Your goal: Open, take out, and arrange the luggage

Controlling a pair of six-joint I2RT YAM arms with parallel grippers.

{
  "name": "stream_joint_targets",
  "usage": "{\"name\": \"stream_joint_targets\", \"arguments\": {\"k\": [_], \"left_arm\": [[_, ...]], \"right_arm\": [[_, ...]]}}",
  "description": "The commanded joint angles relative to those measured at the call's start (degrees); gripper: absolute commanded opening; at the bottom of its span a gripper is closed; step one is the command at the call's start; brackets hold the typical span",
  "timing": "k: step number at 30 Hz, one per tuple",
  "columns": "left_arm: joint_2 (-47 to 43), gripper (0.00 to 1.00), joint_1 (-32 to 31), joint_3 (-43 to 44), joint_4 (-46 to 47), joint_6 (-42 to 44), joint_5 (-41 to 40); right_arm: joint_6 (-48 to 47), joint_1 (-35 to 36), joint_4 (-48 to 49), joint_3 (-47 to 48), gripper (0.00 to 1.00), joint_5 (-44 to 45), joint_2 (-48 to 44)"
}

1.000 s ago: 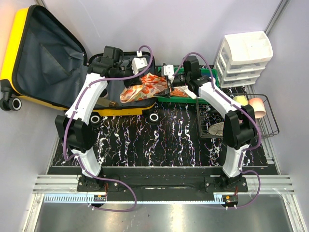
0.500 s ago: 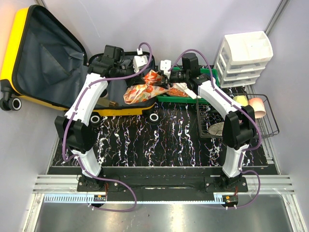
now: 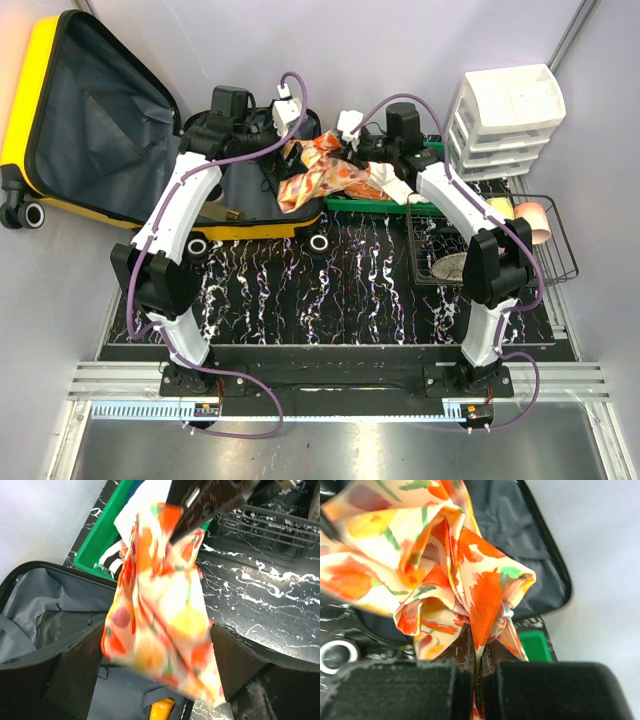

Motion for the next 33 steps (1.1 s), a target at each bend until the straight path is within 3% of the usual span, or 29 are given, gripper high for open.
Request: {"name": "stream_joint_targets", "arguments": {"k": [1, 8, 11, 15, 18, 20, 22, 30, 31, 32, 33], "left_arm": [[-1.39, 0.91, 2.20, 4.21, 7.20, -8.54, -1.16], [0.37, 0.93, 3.61, 4.39, 9.67, -13.30, 0.25], [0.81, 0.93, 3.61, 4.04, 10.02, -14.17, 0.43], [0.90, 0.93, 3.70, 2.81, 9.93, -13.83, -0.01], [0.46, 0.93, 3.70, 1.23, 10.02, -13.12, -0.89], [0.20, 0.93, 3.70, 0.09, 9.94, -12.77, -1.42], [-0.33, 0.93, 3.61, -0.96, 10.02, -12.59, -1.68], [-0.60, 0.93, 3.70, -2.38, 9.93, -11.80, -2.04], [-0.33, 0.93, 3.70, -2.03, 9.93, -11.72, -1.95], [-0.07, 0.93, 3.79, -1.85, 9.93, -11.80, -1.86], [0.11, 0.93, 3.79, -1.59, 9.93, -11.80, -1.86]], "right_arm": [[0.27, -4.85, 1.36, 4.85, 0.00, 8.53, -3.94], [-5.94, -9.77, 0.65, 9.68, 0.00, 19.76, -1.05], [-9.04, -10.21, 2.59, 13.80, 0.00, 30.31, 3.96], [-9.22, -11.27, 2.50, 17.95, 0.00, 35.43, 9.76], [-11.59, -11.36, 5.92, 10.17, 0.00, 37.46, 10.21], [-15.52, -11.18, 13.45, 4.44, 0.00, 37.55, 9.86], [-18.96, -10.92, 13.67, -2.25, 0.00, 36.15, 8.37], [-24.06, -10.39, -6.70, -11.85, 0.00, 25.43, 2.21], [-24.69, -10.13, -8.38, -11.50, 0.06, 25.59, 2.39], [-24.52, -10.04, -11.44, -10.88, 0.24, 25.42, 2.56], [-24.52, -10.04, -13.65, -8.18, 0.34, 24.90, 3.09]]}}
